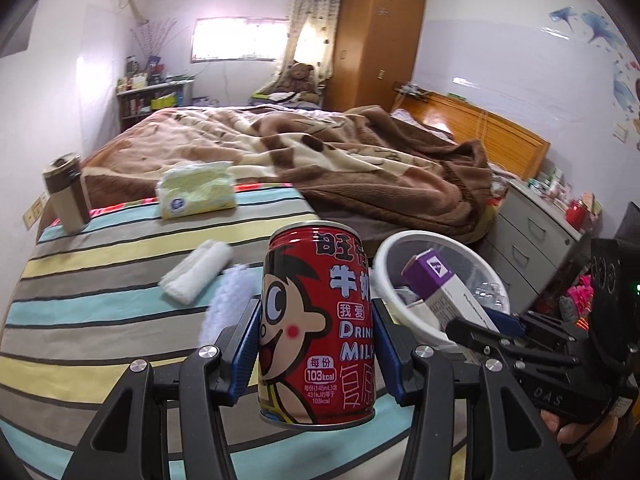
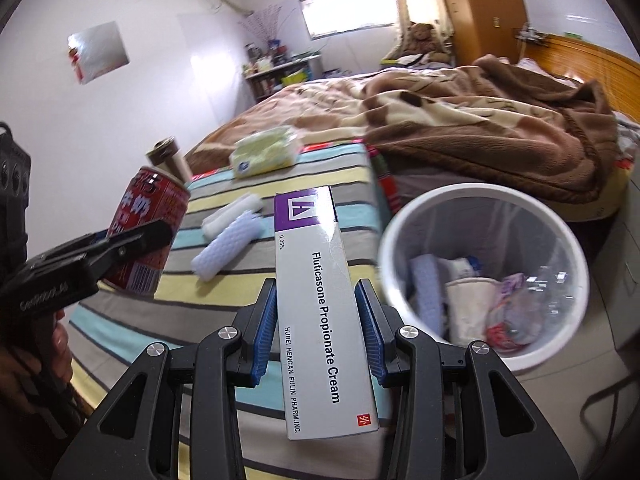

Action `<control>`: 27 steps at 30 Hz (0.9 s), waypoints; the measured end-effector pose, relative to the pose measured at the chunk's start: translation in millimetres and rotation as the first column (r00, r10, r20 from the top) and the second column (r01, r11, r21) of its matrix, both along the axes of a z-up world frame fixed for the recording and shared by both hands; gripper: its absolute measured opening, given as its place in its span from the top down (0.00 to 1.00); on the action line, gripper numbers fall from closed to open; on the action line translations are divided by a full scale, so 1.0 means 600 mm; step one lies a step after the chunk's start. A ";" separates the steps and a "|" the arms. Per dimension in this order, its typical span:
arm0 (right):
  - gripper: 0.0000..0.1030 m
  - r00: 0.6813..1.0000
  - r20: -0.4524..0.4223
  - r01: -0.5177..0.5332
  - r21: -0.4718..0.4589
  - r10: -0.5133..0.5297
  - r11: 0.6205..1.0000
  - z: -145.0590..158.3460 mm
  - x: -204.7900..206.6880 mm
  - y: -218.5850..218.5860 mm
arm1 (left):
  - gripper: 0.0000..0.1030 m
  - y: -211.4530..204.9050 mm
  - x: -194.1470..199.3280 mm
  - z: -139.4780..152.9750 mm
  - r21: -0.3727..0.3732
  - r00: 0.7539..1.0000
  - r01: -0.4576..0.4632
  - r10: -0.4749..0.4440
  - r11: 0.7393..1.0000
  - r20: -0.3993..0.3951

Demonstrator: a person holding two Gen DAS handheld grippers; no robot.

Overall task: Collect trash
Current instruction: 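Lift the milk can and cream box and carry them toward the wastebasket, then hold both tools over the wastebasket and open them to drop the can and box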

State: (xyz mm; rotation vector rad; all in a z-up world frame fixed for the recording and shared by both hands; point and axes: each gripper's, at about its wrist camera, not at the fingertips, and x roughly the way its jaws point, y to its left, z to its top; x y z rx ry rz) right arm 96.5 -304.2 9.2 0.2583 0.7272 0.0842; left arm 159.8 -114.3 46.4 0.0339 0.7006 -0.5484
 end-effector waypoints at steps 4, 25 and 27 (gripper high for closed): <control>0.61 0.999 0.008 0.050 0.003 -0.050 0.999 0.005 -0.009 -0.031 | 0.49 -0.041 -0.007 0.004 -0.001 0.999 0.041 -0.041 0.999 0.005; 0.61 0.969 -0.018 0.247 -0.008 -0.247 0.969 -0.009 -0.012 -0.149 | 0.49 -0.209 -0.014 -0.015 0.015 0.978 0.208 -0.207 0.978 -0.024; 0.61 0.965 -0.028 0.259 -0.013 -0.260 0.966 -0.014 -0.010 -0.161 | 0.49 -0.223 -0.008 -0.024 0.009 0.975 0.217 -0.217 0.976 -0.043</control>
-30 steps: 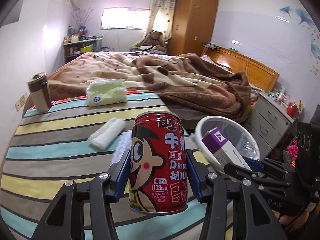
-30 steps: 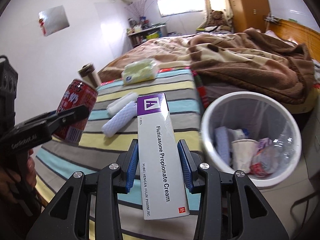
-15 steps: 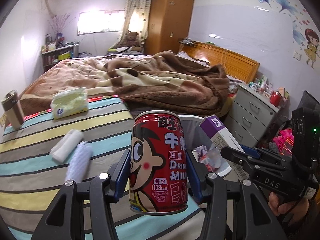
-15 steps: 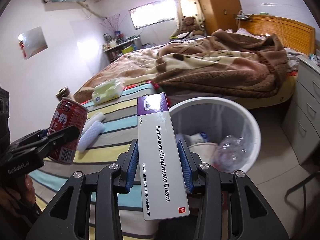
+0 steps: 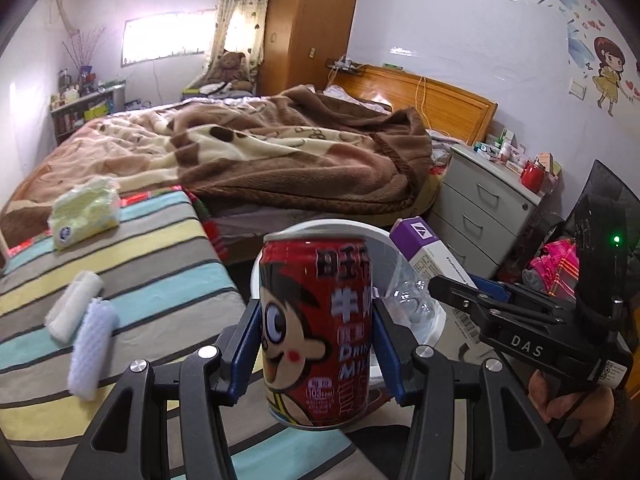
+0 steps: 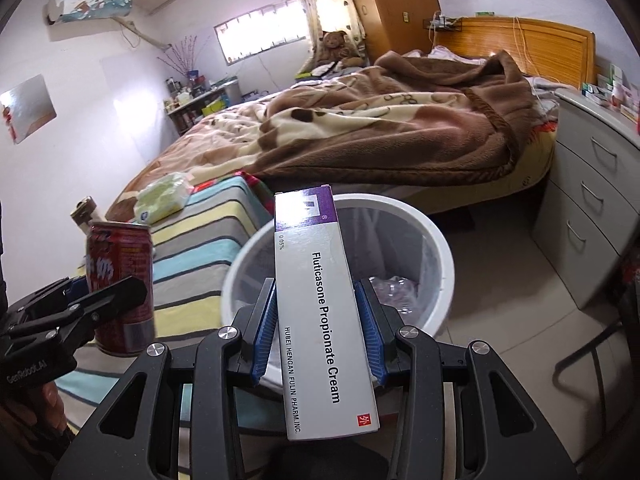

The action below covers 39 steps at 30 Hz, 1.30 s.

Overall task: Collect trash
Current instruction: 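Hold both tools over the wastebasket and open them to drop the can and box, then return both tools from the wastebasket to the white cloth and foam net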

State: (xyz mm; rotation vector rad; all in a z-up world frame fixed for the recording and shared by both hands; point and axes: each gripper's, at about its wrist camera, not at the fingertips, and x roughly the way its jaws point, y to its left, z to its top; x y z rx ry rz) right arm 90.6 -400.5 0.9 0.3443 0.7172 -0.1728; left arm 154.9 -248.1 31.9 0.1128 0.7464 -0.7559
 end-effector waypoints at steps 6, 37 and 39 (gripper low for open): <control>0.61 1.000 -0.018 0.022 0.004 -0.022 1.000 -0.009 0.014 -0.024 | 0.49 -0.041 0.017 -0.021 0.012 0.999 0.023 -0.023 1.000 -0.031; 0.41 0.996 -0.052 0.068 -0.001 -0.068 0.998 -0.025 0.029 -0.045 | 0.39 -0.082 0.063 -0.050 0.017 0.997 -0.001 0.002 1.000 -0.072; 0.41 0.996 -0.048 0.072 -0.003 -0.072 0.997 -0.022 0.028 -0.040 | 0.38 -0.072 0.058 -0.043 0.012 0.998 0.000 0.001 1.000 -0.060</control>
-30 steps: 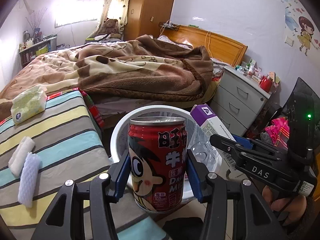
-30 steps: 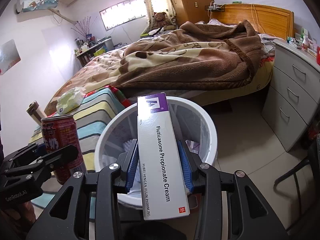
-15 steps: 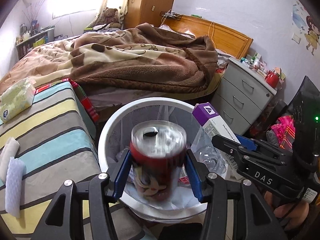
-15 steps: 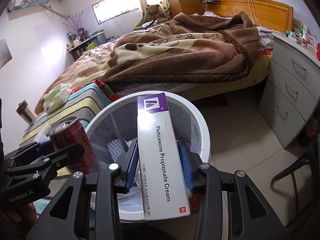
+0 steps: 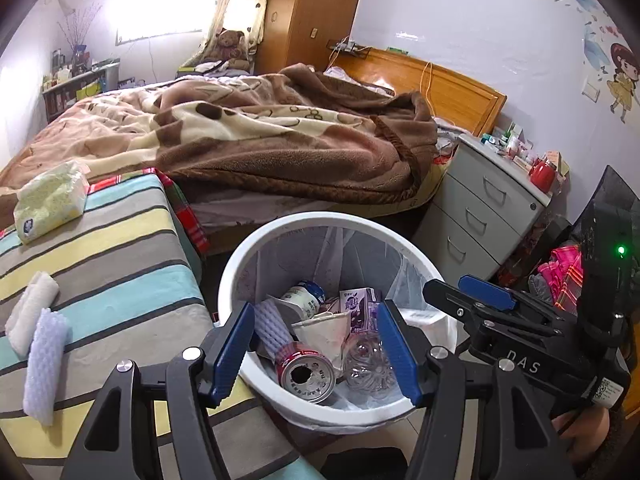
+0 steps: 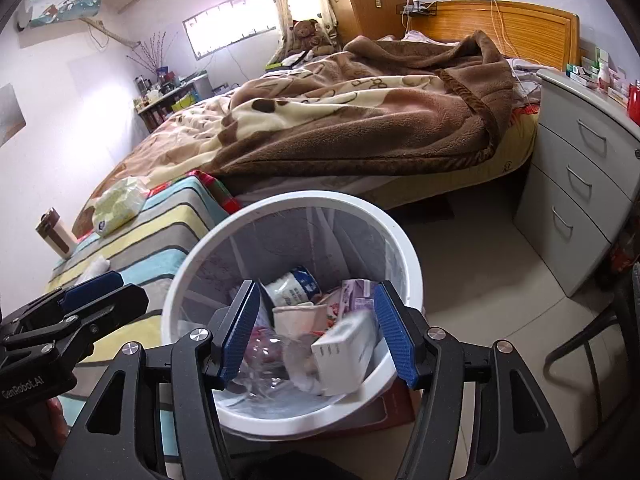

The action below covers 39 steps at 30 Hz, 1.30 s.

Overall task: Collect trash
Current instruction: 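Return both tools from the wastebasket to the white cloth and foam net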

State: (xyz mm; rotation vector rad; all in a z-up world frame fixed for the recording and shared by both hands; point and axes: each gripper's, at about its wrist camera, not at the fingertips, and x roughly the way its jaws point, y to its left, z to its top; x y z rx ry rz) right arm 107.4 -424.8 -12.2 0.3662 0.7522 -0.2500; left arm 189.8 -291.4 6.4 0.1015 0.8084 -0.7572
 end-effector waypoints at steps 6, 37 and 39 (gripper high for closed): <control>0.41 1.000 0.013 -0.008 0.007 0.007 1.000 0.002 0.002 0.018 | 0.39 0.033 -0.005 0.015 -0.006 0.999 -0.032 0.032 0.999 0.022; 0.41 0.974 0.029 -0.225 0.046 0.224 0.973 -0.010 0.073 0.213 | 0.38 0.335 0.048 0.026 -0.068 0.942 -0.329 0.332 0.942 0.046; 0.41 0.969 0.023 -0.247 0.056 0.246 0.967 -0.014 0.082 0.230 | 0.38 0.358 0.052 0.024 -0.066 0.934 -0.350 0.354 0.934 0.046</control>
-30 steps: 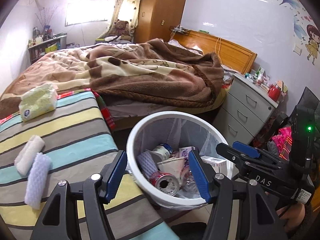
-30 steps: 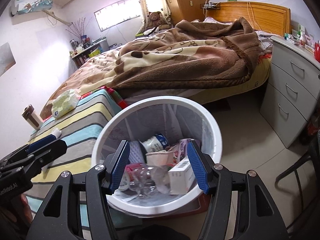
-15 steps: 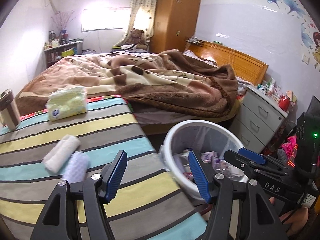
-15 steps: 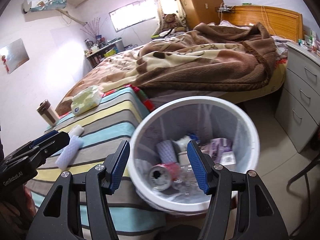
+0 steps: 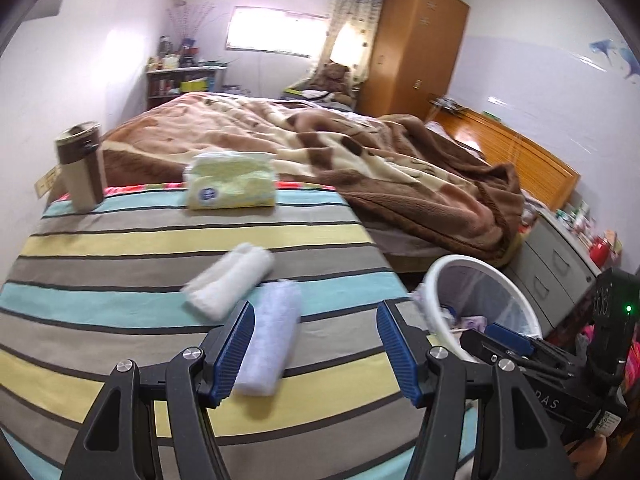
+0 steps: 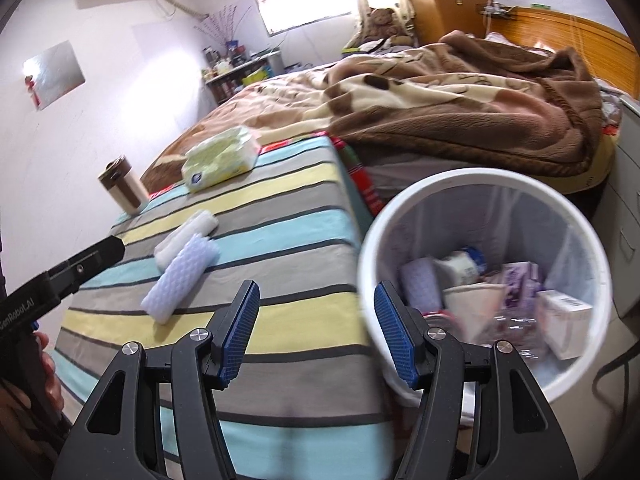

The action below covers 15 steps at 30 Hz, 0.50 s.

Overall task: Collect trash
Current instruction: 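Return both tools from the wastebasket to the white cloth and foam net, then grasp the white rolled cloth with the left tool while the right tool grasps the foam net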

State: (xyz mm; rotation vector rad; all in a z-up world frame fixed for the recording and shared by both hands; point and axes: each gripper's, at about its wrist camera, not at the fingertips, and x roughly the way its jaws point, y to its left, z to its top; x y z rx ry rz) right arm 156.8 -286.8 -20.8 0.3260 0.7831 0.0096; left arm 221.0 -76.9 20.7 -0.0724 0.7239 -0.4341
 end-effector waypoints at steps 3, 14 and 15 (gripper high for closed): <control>0.41 1.000 -0.011 -0.026 0.009 0.026 1.000 -0.004 0.008 0.021 | 0.39 0.031 0.007 -0.005 0.007 0.999 -0.032 0.032 0.999 -0.006; 0.41 0.993 -0.034 -0.111 0.053 0.113 0.992 -0.017 0.058 0.100 | 0.38 0.113 0.042 -0.028 0.021 0.995 -0.088 0.089 0.996 -0.045; 0.41 0.992 -0.035 -0.116 0.059 0.118 0.992 -0.019 0.063 0.107 | 0.38 0.117 0.046 -0.032 0.021 0.995 -0.086 0.087 0.996 -0.051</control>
